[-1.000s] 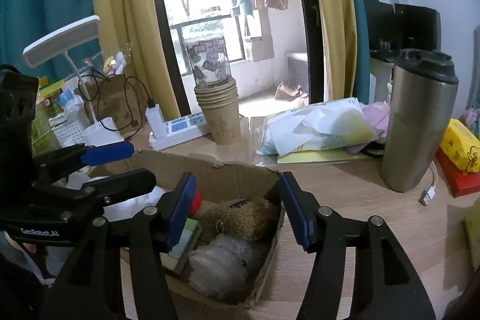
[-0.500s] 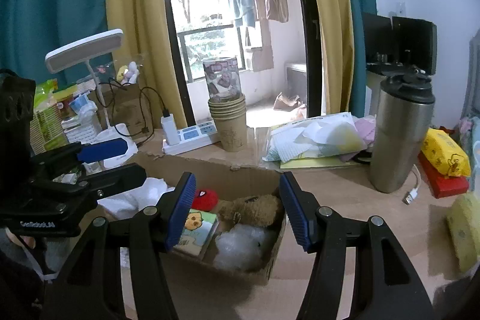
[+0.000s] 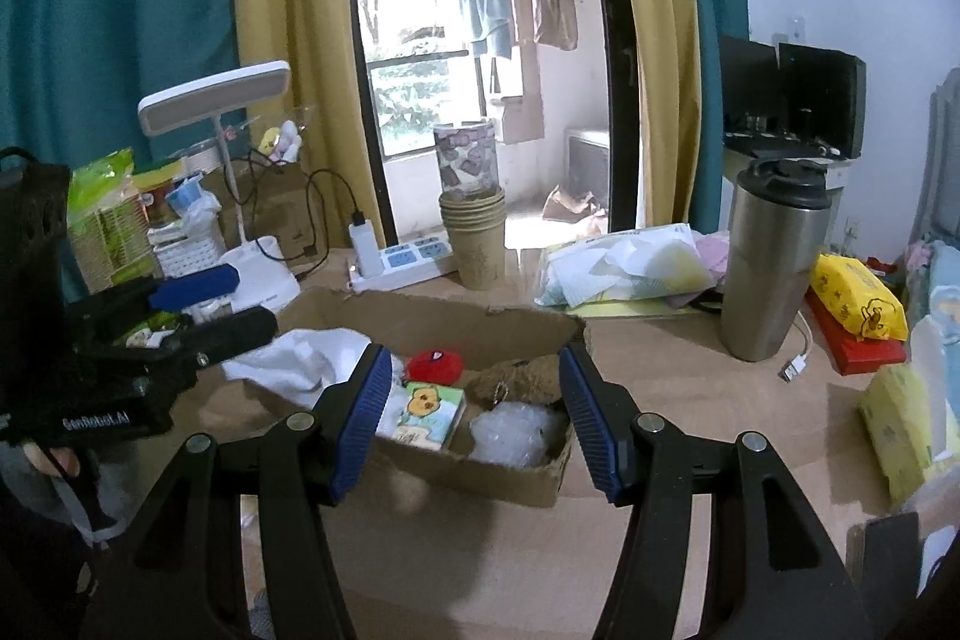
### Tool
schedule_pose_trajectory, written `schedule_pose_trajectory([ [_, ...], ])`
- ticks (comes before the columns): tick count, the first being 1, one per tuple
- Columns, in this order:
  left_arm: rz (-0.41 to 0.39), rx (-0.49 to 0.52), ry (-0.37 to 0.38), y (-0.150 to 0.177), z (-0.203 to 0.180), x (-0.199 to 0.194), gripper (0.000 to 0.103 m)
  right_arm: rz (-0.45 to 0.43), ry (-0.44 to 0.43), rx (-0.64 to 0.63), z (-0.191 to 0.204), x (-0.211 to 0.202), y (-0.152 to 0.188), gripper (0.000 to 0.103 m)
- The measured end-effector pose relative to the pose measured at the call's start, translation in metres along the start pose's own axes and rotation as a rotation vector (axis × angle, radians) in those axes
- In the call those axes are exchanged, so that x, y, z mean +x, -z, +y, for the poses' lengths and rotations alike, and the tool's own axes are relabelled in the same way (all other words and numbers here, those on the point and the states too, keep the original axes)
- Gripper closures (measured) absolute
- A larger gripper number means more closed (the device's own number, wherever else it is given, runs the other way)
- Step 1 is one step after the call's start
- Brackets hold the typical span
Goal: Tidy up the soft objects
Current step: 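Lower both plushes into the cardboard box and open both grippers, then move the left gripper to the cotton-swab bag while the right gripper reaches the grey gloves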
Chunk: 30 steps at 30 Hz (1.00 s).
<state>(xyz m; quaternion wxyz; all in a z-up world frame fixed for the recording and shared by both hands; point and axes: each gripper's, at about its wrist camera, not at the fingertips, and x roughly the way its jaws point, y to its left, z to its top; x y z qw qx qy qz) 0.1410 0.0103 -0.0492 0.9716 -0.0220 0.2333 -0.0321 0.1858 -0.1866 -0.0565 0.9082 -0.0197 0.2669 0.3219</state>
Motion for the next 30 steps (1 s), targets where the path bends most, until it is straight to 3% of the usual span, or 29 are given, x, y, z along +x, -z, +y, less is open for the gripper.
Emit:
schedule_pose_trajectory([
  [17, 0.000, -0.043, -0.040, 0.023, 0.018, -0.041, 0.028, 0.032, -0.005, -0.031, 0.032, -0.019, 0.018, 0.042],
  [30, 0.063, -0.066, -0.060, 0.054, 0.024, -0.058, 0.028, 0.114, -0.026, -0.051, 0.047, -0.026, 0.049, 0.041],
])
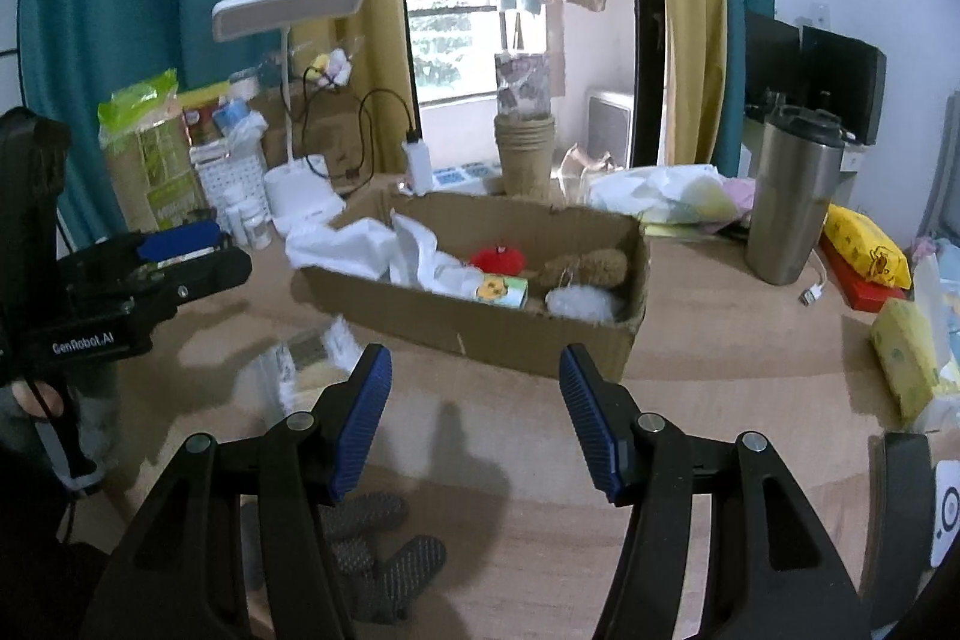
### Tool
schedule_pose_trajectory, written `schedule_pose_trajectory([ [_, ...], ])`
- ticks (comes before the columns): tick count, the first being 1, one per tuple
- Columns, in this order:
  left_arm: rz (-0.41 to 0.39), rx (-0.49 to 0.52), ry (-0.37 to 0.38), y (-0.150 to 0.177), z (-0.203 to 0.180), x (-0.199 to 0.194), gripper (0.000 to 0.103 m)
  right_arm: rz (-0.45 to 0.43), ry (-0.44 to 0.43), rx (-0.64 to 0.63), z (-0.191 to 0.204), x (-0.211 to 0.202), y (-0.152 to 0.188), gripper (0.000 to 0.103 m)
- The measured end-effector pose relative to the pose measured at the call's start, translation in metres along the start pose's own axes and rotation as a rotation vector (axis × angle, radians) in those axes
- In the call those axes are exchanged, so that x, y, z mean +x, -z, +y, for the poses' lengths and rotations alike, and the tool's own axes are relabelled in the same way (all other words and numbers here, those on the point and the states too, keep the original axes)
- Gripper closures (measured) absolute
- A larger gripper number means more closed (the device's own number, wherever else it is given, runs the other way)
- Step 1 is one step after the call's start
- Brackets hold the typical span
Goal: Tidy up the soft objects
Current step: 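Move the left gripper to the cotton-swab bag while the right gripper reaches the grey gloves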
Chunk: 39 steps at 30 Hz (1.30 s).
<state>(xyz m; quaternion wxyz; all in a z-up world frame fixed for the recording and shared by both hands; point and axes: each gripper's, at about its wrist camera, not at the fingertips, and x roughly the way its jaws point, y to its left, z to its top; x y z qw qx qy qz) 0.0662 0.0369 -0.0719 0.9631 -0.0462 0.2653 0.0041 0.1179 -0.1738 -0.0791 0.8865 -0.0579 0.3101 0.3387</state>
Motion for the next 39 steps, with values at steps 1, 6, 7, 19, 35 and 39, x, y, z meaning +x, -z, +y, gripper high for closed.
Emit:
schedule_pose_trajectory([
  [1, 0.008, -0.003, -0.001, 0.002, 0.001, 0.000, 0.028, 0.004, -0.006, 0.004, 0.001, 0.000, 0.002, 0.041],
  [6, 0.046, -0.005, -0.002, 0.015, -0.001, -0.003, 0.028, 0.039, -0.027, 0.007, 0.009, 0.004, 0.016, 0.041],
  [7, 0.055, -0.015, 0.001, 0.018, -0.001, -0.003, 0.028, 0.052, -0.037, 0.006, 0.012, 0.005, 0.020, 0.041],
  [19, 0.169, -0.048, 0.037, 0.052, -0.009, -0.005, 0.028, 0.154, -0.115, -0.039, 0.037, 0.021, 0.047, 0.042],
  [35, 0.216, -0.068, 0.018, 0.064, 0.002, 0.003, 0.028, 0.268, -0.199, -0.041, 0.051, 0.035, 0.071, 0.042],
  [39, 0.222, -0.061, 0.020, 0.065, 0.000, 0.005, 0.028, 0.240, -0.141, -0.095, 0.053, 0.033, 0.077, 0.041],
])
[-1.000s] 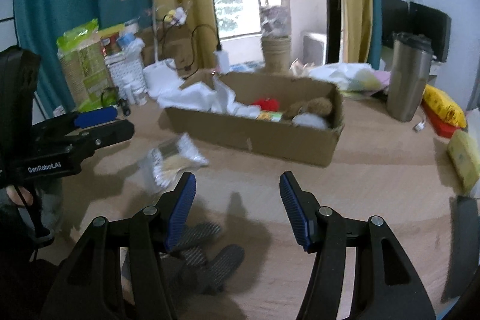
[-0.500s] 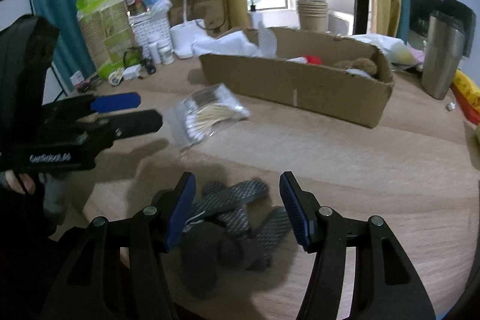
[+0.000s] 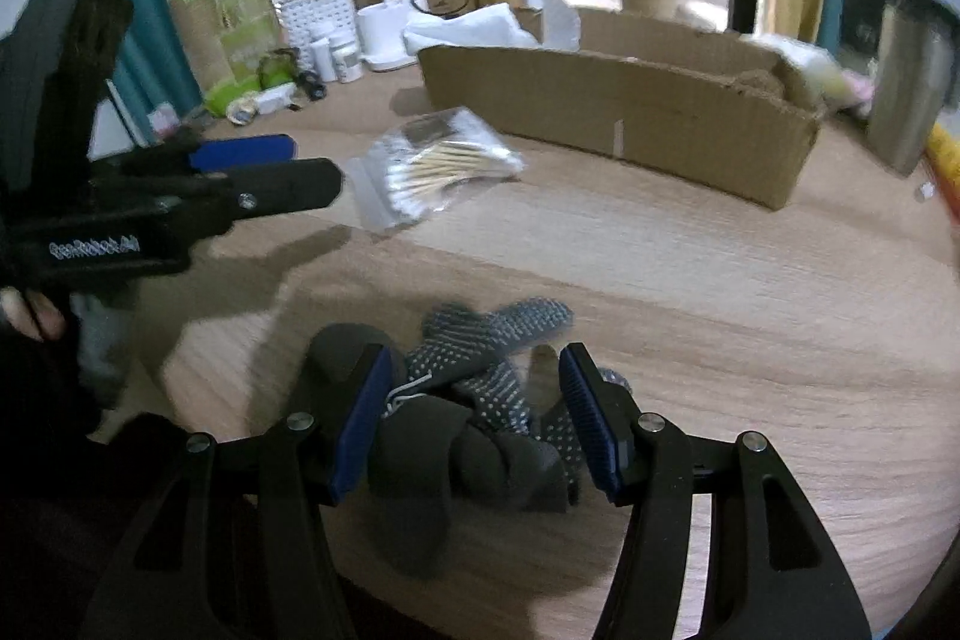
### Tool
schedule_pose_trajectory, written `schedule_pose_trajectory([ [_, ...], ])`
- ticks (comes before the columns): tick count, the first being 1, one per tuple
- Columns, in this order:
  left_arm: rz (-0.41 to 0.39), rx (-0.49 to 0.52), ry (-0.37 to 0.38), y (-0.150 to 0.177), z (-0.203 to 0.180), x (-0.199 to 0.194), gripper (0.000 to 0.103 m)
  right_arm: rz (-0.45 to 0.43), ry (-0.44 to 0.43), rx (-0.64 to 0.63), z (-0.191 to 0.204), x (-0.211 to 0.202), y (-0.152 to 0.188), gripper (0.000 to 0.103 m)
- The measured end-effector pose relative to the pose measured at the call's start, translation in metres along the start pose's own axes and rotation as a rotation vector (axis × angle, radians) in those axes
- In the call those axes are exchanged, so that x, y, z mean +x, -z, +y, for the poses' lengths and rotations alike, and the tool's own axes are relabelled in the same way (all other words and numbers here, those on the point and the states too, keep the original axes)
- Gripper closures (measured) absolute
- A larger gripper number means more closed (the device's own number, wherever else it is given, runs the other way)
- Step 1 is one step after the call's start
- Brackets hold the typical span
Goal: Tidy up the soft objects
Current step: 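Move the left gripper to the cotton-swab bag while the right gripper reaches the grey gloves, then grasp the cotton-swab bag with the left gripper while the right gripper grasps the grey dotted gloves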
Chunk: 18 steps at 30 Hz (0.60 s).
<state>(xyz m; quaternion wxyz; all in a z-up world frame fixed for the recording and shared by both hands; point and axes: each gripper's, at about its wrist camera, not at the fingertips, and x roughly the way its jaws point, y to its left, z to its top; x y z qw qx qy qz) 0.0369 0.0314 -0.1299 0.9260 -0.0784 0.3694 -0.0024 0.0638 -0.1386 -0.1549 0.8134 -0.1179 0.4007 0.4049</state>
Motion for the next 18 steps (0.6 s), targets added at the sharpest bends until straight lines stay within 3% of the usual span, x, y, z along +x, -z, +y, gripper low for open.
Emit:
schedule_pose_trajectory([
  [5, 0.011, 0.003, 0.002, -0.002, -0.001, 0.005, 0.028, -0.043, 0.151, -0.040, -0.013, 0.003, 0.001, 0.041],
  [10, 0.004, 0.020, 0.000, -0.005, -0.005, 0.003, 0.028, -0.067, 0.245, -0.011, -0.039, 0.003, -0.002, 0.041],
  [14, -0.006, 0.030, 0.002, -0.006, -0.009, 0.000, 0.028, -0.094, 0.157, 0.053, -0.054, -0.016, -0.001, 0.041],
  [18, -0.003, 0.039, 0.016, -0.006, -0.014, 0.001, 0.028, -0.063, 0.073, 0.045, -0.054, -0.022, 0.006, 0.039],
])
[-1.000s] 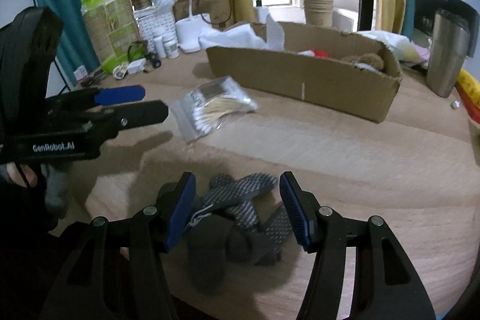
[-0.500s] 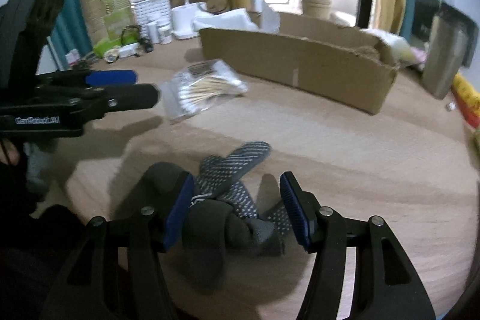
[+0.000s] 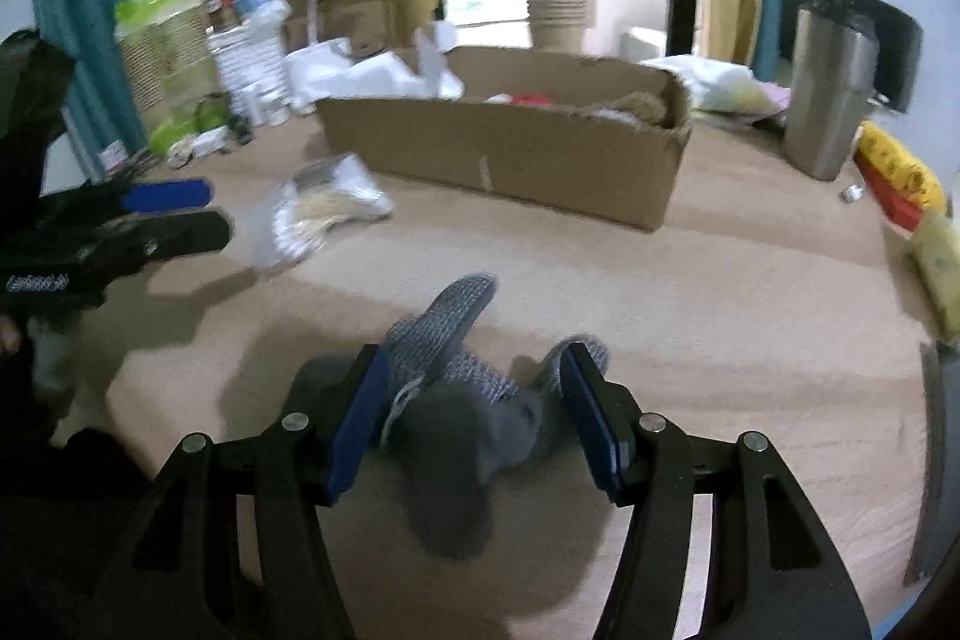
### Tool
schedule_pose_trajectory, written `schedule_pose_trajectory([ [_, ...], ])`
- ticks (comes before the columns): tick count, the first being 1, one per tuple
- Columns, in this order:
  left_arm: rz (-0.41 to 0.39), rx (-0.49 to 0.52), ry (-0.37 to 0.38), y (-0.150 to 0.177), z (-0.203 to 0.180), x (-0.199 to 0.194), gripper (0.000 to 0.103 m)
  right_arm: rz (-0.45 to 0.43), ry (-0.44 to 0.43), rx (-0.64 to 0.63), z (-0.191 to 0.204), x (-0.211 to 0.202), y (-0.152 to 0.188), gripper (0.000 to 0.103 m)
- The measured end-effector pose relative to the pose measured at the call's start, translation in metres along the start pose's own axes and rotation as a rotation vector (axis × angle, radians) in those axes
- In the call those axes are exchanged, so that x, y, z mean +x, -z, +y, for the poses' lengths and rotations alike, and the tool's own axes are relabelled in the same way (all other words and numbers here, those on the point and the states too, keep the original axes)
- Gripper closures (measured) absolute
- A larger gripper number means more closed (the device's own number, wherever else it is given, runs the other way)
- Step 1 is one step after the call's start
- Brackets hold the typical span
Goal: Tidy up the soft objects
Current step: 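Grasp the cotton-swab bag with the left gripper while the right gripper grasps the grey dotted gloves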
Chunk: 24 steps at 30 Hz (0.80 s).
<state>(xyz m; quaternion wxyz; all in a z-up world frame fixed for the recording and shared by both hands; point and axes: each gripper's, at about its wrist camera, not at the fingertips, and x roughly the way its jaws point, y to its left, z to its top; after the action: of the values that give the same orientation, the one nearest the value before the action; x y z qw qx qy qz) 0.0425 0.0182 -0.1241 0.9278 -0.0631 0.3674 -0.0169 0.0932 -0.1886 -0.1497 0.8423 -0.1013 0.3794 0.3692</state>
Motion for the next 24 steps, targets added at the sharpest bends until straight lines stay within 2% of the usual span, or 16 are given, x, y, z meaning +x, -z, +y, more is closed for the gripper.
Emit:
schedule_pose_trajectory([
  [3, -0.001, 0.006, 0.005, 0.000, -0.003, 0.000, 0.028, 0.024, -0.025, -0.019, 0.004, 0.002, 0.009, 0.039],
  [8, 0.005, 0.009, 0.004, -0.001, -0.003, 0.003, 0.028, 0.016, -0.019, -0.010, 0.009, 0.008, 0.010, 0.038],
  [16, 0.015, 0.030, -0.031, -0.006, -0.001, 0.014, 0.028, -0.002, 0.117, -0.085, 0.019, 0.024, -0.003, 0.039],
  [19, 0.006, 0.059, -0.048, -0.015, 0.002, 0.020, 0.028, -0.001, 0.158, -0.102, 0.020, 0.029, -0.010, 0.050],
  [22, -0.001, 0.075, -0.053, -0.025, 0.008, 0.029, 0.028, -0.003, 0.172, -0.118, 0.018, 0.031, -0.012, 0.055],
  [24, 0.026, 0.077, -0.049, -0.029, 0.014, 0.042, 0.028, -0.008, 0.170, -0.109, 0.014, 0.032, -0.013, 0.058],
])
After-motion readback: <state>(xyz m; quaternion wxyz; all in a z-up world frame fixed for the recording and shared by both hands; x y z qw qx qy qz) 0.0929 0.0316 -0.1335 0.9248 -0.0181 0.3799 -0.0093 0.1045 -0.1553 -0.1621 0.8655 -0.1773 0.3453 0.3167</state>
